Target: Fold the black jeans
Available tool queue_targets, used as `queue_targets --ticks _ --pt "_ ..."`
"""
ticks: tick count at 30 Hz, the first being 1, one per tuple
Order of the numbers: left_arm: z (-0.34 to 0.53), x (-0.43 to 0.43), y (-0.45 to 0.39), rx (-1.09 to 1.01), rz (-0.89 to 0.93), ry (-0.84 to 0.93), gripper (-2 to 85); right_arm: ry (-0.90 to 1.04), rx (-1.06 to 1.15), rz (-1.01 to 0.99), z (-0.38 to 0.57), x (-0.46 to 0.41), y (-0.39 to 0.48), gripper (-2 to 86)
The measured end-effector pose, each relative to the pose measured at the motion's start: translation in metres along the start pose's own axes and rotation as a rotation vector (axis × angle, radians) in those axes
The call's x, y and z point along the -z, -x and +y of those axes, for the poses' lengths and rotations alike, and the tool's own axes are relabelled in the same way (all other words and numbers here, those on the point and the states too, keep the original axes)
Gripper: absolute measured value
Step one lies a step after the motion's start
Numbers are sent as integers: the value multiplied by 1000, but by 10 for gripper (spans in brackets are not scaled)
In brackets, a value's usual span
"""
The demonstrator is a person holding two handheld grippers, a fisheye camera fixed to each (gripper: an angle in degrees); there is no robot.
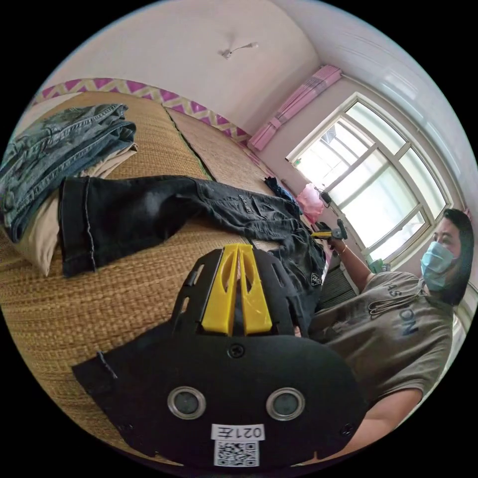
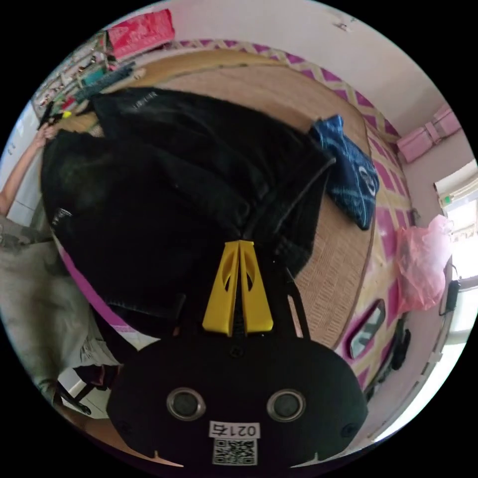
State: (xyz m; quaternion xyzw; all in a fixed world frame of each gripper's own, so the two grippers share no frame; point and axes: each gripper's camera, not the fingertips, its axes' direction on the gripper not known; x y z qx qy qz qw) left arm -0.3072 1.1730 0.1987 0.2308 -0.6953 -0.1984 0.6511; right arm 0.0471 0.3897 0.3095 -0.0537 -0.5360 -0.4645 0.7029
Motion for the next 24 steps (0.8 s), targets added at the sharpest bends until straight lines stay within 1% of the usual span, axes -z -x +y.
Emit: queue_targets --ticks 1,2,5,7,9,12,14,18,21,23,24 --pt "12 2 -3 10 1 -1 -9 -58 13 21 9 0 2 -8" --pt "24 6 -7 21 -3 -8 -9 -104 -44 -1 25 1 -4 -7" --pt "58 29 -15 54 -10 -83 -9 -131 -181 -83 51 5 -19 -7" --pt "82 48 -21 84 -9 -151 -9 -157 -224 -88 67 12 -18 -7" --pt "107 68 -28 112 -6 -227 -9 -275 -281 -115 98 31 -15 -7" --pt "136 89 -41 137 -67 -305 -9 -477 -346 -199 140 52 -6 -5" --pt "128 87 -46 119 -102 -314 -10 -526 -367 -250 155 56 0 -5" --pt "68 53 -46 53 -165 -225 -10 -610 -374 -373 169 62 12 -6" --pt "5 12 -44 -16 -315 -100 -10 -627 -350 -423 174 67 24 -6" --pt "-39 -19 -30 -23 -419 17 -10 -610 -333 -424 177 69 34 -6" --pt "-48 -25 -24 -14 -451 49 -10 -598 -323 -423 179 71 41 -6"
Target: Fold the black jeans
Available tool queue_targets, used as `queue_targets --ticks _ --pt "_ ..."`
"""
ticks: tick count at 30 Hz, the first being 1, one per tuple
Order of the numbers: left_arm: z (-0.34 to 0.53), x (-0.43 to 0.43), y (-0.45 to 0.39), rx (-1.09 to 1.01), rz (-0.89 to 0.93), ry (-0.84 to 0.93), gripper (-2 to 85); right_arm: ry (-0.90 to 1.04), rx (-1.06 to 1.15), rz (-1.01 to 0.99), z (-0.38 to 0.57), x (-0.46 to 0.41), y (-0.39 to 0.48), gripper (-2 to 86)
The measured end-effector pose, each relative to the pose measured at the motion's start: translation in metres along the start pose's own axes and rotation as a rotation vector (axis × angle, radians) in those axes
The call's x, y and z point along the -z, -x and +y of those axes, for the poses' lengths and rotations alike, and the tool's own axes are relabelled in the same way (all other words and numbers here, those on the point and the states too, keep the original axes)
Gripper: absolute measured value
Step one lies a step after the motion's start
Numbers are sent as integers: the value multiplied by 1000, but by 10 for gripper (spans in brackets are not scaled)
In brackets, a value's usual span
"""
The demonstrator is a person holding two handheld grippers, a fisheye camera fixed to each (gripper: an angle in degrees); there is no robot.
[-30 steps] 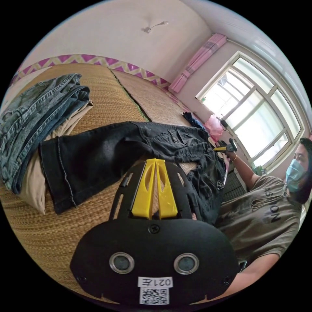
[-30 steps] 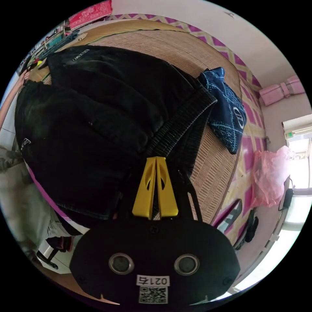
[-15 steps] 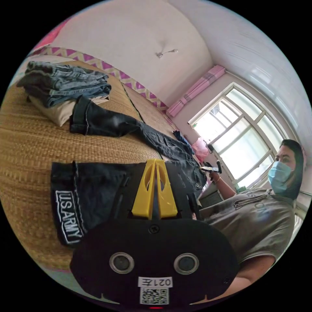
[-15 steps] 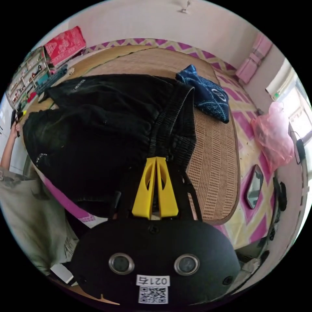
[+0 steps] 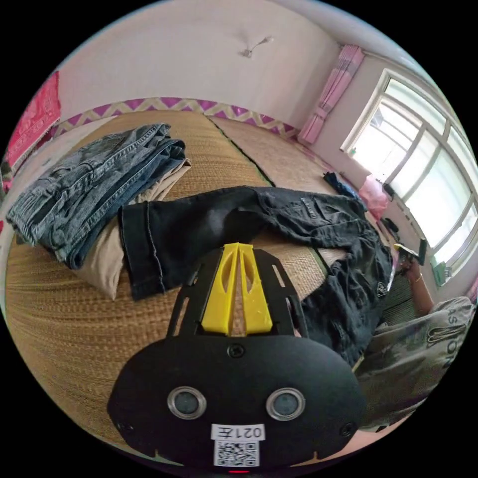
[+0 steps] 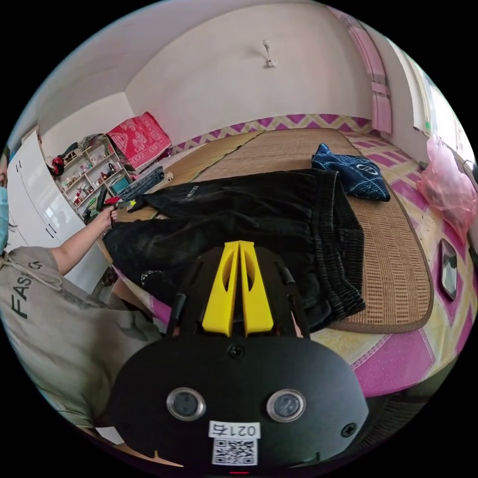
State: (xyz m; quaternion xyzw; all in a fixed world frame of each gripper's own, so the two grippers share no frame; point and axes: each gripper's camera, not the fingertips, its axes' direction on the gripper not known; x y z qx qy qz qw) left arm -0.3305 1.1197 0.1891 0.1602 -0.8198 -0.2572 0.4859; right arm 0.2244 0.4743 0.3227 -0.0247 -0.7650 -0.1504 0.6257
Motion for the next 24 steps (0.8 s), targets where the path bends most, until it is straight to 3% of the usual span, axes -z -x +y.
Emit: queue_targets --ticks 2,7,12,14,16,24 --pt "-20 -28 19 16 -162 149 -10 12 11 -1 7 3 9 -6" --pt "-24 -23 85 121 103 145 -10 42 22 37 19 10 29 -6" --pt "-25 -9 102 89 216 106 -9 75 26 79 18 3 45 -6" --pt "-11 21 112 175 95 -50 -9 68 18 59 14 -1 47 -6" --pt "-1 30 113 177 -65 -48 -9 74 19 48 9 -8 49 -6" --pt "-4 29 129 160 -56 14 -9 150 56 3 -15 -55 62 -7"
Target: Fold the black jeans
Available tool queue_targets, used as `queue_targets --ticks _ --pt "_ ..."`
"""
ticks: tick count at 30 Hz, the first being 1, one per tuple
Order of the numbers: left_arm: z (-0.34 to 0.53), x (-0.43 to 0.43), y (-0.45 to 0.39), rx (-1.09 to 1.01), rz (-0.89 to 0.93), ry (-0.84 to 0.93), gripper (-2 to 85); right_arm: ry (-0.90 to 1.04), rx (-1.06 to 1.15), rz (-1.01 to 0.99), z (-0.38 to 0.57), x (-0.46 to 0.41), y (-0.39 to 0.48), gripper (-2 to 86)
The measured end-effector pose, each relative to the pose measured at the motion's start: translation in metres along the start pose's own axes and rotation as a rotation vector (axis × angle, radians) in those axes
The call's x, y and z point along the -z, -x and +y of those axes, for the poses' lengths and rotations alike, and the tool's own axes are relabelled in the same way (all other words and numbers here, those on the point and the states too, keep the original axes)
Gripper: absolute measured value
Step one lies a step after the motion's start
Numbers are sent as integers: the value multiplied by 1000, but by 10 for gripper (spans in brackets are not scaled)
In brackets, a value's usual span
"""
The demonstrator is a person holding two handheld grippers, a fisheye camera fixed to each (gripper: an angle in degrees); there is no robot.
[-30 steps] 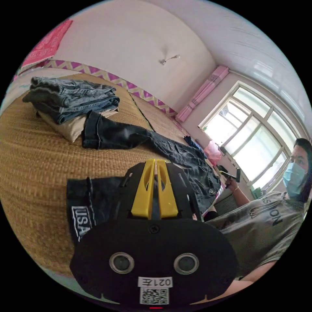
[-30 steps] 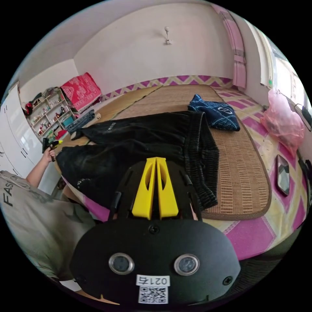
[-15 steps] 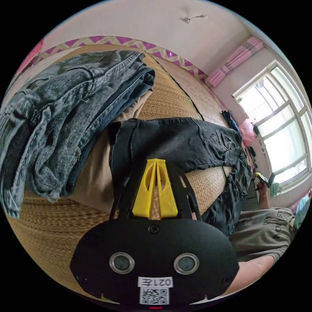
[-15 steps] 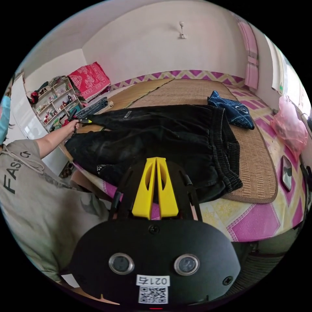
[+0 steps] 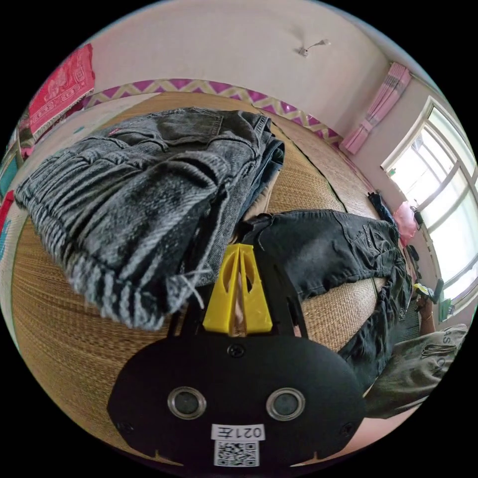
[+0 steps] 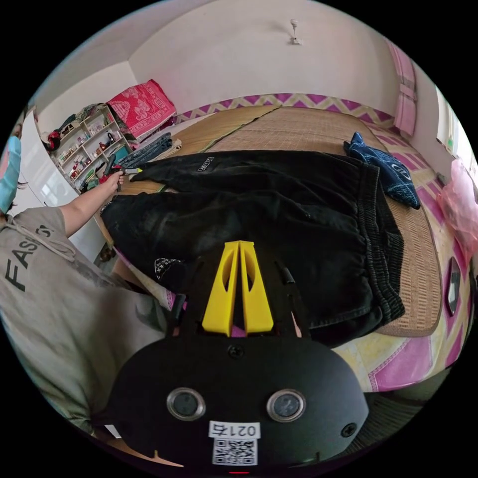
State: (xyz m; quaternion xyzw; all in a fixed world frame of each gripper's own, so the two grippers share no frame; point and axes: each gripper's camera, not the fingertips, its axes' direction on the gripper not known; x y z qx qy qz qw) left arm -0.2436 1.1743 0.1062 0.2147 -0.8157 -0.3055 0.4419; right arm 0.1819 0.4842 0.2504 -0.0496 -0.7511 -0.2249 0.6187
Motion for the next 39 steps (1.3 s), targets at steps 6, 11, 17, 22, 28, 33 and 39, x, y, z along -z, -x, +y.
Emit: queue_targets --ticks 6,11,17,22,28,33,39 --pt "-11 2 17 29 2 5 -9 13 8 4 -8 -14 9 -7" --pt "24 41 12 9 14 -112 -9 9 35 25 -8 -18 12 -6" --pt "119 138 -11 -7 96 -185 -9 -43 27 -9 -2 -13 -3 -6" --pt "248 199 -41 75 117 -242 -2 -129 9 -64 10 -8 -14 -6" --pt "368 210 -56 303 238 -293 72 -168 8 -135 25 -13 -26 -6" --pt "431 204 -55 487 282 -332 109 -192 -60 -118 53 -12 -46 -6" --pt "456 199 -43 673 311 -370 113 -276 -185 -173 94 -2 -79 -6"
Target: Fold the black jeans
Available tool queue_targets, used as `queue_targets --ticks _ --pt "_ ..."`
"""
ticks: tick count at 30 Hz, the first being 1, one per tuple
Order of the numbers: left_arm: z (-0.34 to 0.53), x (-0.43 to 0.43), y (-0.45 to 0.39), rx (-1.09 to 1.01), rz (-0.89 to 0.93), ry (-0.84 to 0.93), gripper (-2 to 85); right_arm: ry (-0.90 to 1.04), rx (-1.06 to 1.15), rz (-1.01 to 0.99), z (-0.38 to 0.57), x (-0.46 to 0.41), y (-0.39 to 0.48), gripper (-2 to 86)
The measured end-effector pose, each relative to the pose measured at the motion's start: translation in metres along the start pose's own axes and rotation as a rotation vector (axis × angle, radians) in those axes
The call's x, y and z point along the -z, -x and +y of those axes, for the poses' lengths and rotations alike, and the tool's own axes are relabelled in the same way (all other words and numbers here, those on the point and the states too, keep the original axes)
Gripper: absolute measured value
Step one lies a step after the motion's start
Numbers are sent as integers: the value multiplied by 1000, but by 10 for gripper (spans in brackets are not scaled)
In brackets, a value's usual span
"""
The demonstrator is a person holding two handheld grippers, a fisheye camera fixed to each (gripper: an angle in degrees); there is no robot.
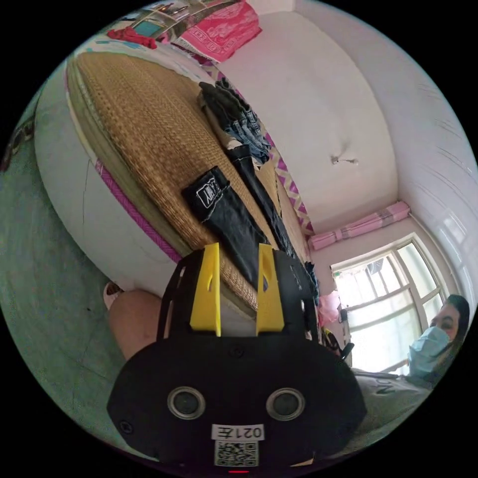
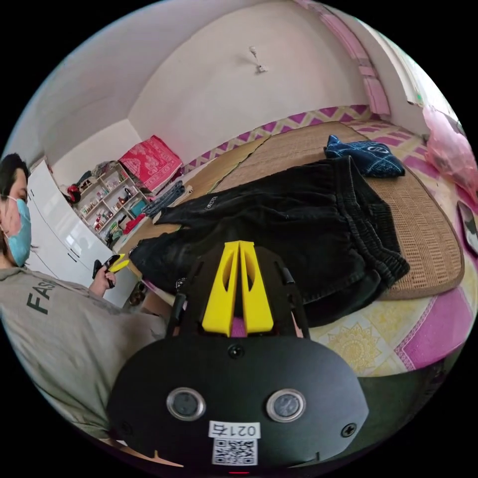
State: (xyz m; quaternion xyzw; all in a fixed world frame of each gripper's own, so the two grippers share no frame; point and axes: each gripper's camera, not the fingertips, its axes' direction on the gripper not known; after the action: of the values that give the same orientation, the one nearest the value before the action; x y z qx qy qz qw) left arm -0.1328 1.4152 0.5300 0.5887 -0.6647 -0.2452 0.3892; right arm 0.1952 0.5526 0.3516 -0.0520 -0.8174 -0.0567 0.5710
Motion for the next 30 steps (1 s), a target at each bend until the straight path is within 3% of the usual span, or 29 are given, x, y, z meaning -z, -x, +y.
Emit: queue_targets --ticks 4,7,12,18,25,30 --pt "-15 -1 9 56 24 15 112 -17 -19 31 13 10 -11 -4" --pt "-27 -7 8 50 -6 40 113 -6 -55 160 25 14 -20 0" --pt "-39 -9 6 28 -61 28 106 -58 -269 302 57 29 -60 46" --pt "-50 1 20 41 -54 10 79 -171 -590 215 113 50 -125 72" --pt "-71 -2 20 26 -90 22 59 -186 -686 11 125 22 -174 82" --pt "-85 -7 19 24 -95 24 39 -239 -730 -23 123 13 -205 37"
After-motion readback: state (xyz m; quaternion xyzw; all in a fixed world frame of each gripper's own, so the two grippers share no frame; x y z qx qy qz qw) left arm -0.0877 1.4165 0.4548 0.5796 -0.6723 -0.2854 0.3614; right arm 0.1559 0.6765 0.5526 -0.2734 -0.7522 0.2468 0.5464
